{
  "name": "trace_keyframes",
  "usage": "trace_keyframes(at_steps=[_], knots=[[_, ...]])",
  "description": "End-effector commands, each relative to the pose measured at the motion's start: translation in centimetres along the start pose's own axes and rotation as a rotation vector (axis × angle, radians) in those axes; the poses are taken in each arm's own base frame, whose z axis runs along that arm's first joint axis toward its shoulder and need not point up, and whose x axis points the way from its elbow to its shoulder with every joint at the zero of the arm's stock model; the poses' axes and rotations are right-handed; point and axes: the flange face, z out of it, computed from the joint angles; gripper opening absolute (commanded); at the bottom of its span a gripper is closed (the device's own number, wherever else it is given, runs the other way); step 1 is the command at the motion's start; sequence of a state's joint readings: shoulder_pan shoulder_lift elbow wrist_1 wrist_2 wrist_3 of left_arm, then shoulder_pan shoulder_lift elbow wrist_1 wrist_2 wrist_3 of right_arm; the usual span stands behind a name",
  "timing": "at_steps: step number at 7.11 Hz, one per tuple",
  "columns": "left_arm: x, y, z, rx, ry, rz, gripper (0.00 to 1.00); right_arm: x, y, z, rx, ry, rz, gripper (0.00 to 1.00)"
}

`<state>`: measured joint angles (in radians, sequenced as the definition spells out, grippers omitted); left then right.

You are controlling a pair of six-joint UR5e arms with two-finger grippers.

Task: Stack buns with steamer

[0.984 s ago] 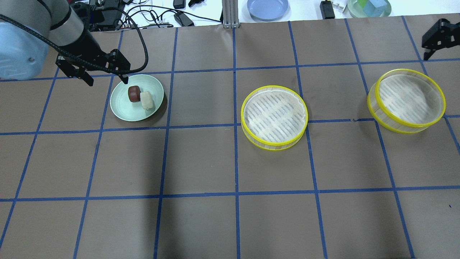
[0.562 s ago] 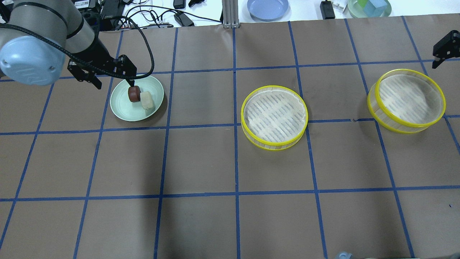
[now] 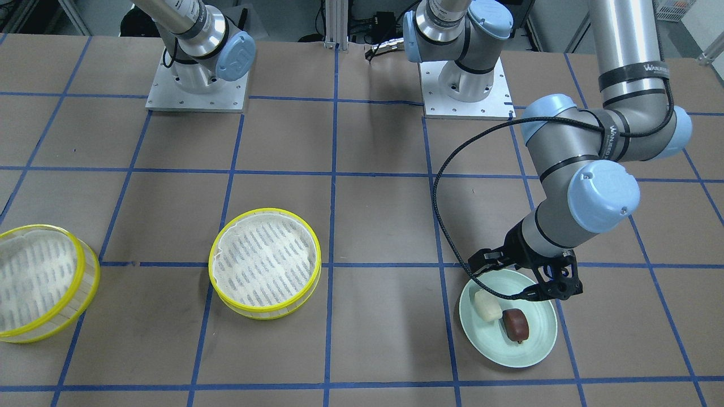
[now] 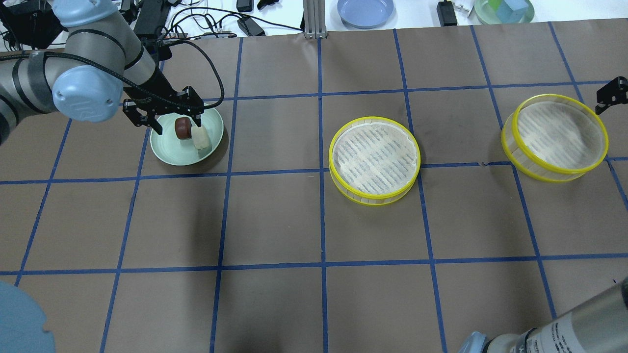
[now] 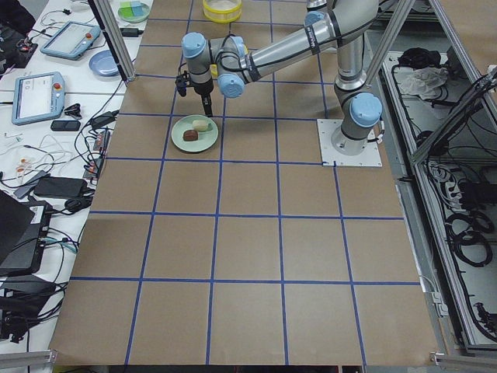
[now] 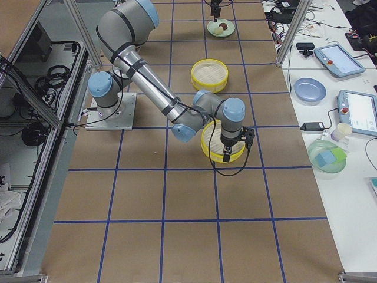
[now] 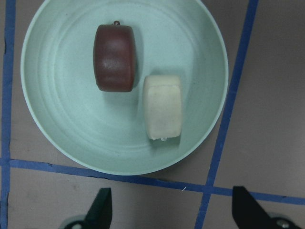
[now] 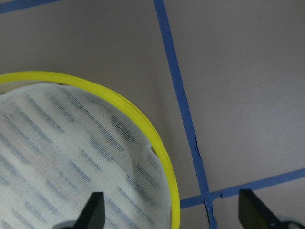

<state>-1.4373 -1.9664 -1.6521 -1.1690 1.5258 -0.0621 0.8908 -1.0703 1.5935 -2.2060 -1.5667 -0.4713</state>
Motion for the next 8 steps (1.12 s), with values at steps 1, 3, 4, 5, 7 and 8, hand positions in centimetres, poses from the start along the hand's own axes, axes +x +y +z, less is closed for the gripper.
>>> trace_keyframes(at_steps=[1, 3, 4, 5, 7, 8], knots=[[-0.1, -1.2, 3.5, -0.027, -0.004, -0.040, 0.85, 0.3, 0.2, 2.2, -0.022, -0.004, -0.053, 0.77], [-0.1, -2.2, 5.2, -0.011, -0.003, -0.041, 0.83, 0.6, 0.3, 3.3, -0.052, 0.014, -0.088, 0.61], [-0.1, -2.7, 5.8, -0.011, -0.003, -0.041, 0.83, 0.6, 0.4, 3.4, -0.062, 0.012, -0.105, 0.46], [-0.1, -3.0, 6.6, -0.020, -0.004, -0.042, 0.77, 0.6, 0.4, 3.4, -0.062, 0.012, -0.113, 0.41], [-0.2, -3.4, 7.8, -0.024, -0.004, -0.066, 0.49, 0.5, 0.4, 3.3, -0.056, 0.004, -0.113, 0.06], [-0.2, -3.4, 7.9, -0.026, -0.005, -0.066, 0.13, 0.4, 0.4, 2.9, -0.051, 0.004, -0.106, 0.02]])
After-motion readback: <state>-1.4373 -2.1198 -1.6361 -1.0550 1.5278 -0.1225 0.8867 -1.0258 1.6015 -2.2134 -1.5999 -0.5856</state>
